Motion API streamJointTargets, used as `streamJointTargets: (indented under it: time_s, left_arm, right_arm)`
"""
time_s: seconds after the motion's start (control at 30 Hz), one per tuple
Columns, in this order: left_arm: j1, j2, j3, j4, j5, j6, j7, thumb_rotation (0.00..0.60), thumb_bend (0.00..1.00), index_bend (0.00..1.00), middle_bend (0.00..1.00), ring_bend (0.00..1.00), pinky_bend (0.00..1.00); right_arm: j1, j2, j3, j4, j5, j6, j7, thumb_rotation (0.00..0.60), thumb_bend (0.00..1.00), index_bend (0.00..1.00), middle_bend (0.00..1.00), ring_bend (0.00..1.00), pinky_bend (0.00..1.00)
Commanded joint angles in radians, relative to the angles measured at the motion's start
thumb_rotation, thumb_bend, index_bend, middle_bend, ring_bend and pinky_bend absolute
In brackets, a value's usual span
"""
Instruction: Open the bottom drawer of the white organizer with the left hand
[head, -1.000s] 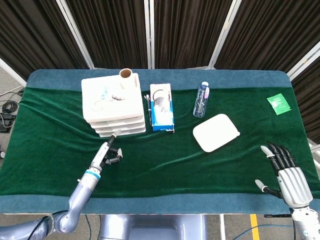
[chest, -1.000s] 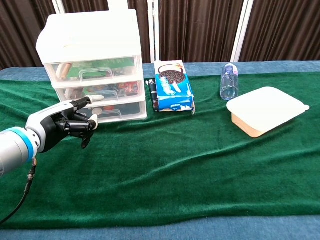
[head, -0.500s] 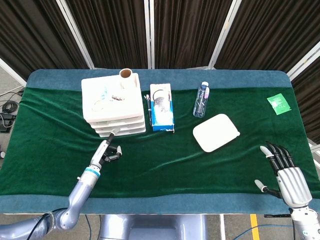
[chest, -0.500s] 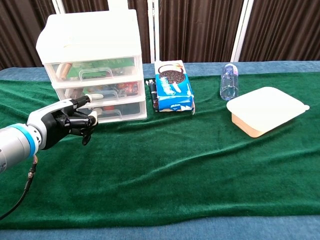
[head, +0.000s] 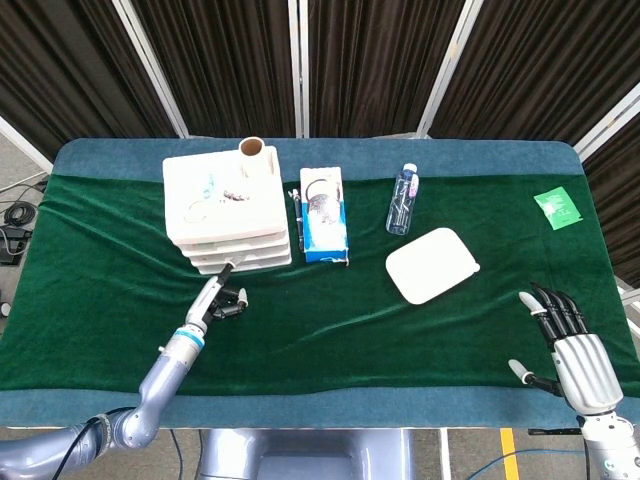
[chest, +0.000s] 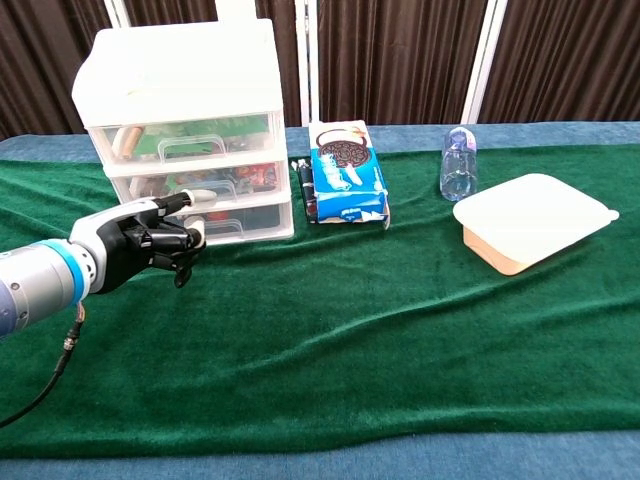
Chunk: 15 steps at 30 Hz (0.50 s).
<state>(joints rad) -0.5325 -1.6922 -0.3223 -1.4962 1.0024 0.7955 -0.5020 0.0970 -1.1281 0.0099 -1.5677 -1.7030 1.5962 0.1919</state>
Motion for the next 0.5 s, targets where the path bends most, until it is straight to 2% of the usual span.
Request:
streamJointTargets:
  time_s: [0.03,0.5]
  left_arm:
    - [-0.008,-0.001,0.0,0.002,-0.011,-0.011,0.006,0.6,0.73,0.03,0.87,0.74,0.7]
    - [-0.033,0.003,-0.018,-0.003,-0.046,-0.033,0.02,0.6,0.73,0.03,0.87,0.74,0.7]
  right_arm:
    - [0.0,0.0,0.0,0.0,0.0,0.0,0.0,0.6,0.09,0.01,0.0,0.0,0.0]
    - [0.002,0.0,0.0,0.002,0.001,-0.003,0.002,0.6,0.09,0.01,0.0,0.0,0.0]
